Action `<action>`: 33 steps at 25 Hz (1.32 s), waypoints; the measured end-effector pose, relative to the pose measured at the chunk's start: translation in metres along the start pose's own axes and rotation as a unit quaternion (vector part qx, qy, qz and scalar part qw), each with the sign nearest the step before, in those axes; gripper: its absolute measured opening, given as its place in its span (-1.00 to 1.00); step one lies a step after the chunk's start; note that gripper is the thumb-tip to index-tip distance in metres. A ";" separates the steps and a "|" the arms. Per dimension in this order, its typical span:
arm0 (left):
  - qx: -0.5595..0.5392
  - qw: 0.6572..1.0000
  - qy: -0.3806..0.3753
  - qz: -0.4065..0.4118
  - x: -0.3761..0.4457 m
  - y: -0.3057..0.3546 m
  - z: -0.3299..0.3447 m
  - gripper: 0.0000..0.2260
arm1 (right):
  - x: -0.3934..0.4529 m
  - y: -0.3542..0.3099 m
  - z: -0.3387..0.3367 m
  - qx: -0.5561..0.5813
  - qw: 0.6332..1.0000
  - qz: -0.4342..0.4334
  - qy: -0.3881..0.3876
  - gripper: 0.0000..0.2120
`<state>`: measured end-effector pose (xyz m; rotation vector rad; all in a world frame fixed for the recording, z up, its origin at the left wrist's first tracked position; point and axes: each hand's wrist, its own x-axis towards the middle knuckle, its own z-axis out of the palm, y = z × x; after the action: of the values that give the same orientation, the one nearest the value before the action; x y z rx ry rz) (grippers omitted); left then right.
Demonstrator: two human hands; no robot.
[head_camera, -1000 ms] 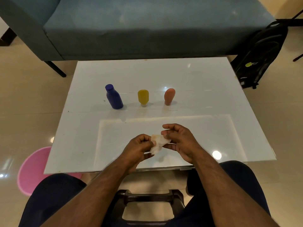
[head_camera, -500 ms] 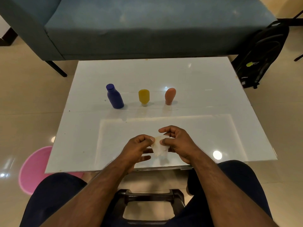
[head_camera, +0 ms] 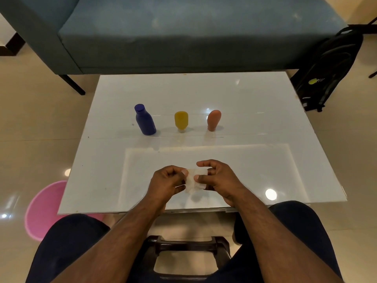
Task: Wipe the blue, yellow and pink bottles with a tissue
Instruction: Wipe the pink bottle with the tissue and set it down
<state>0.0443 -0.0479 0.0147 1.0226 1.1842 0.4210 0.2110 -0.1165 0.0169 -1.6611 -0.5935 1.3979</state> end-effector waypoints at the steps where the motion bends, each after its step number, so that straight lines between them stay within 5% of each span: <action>1: -0.003 1.000 0.005 0.001 0.001 -0.001 -0.002 -0.92 | 0.000 -0.001 0.001 0.003 1.000 0.001 0.008 -0.66; 8: 0.002 0.998 0.068 -0.009 0.011 0.001 -0.012 -0.88 | -0.002 0.000 0.015 -0.019 1.000 -0.014 -0.015 -0.55; 17: 0.131 0.981 0.145 -0.002 0.046 -0.001 -0.069 -0.83 | 0.002 0.017 0.016 -0.222 0.974 -0.023 -0.025 -0.75; 20: 0.325 0.933 0.151 0.029 0.052 -0.008 -0.082 -0.65 | 0.000 0.019 0.016 -0.245 0.969 -0.027 -0.019 -0.77; 24: 0.448 0.881 0.134 0.073 0.048 -0.017 -0.085 -0.46 | -0.001 0.019 0.015 -0.303 0.950 -0.061 0.036 -0.77; 33: 0.670 0.722 0.067 0.161 0.023 -0.029 -0.043 -0.32 | -0.001 0.017 0.018 -0.524 0.831 -0.124 0.141 -0.45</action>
<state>0.0073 -0.0265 -0.0230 2.5181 1.4007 -0.2253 0.1907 -0.1206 0.0037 -2.4319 -1.5056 0.5680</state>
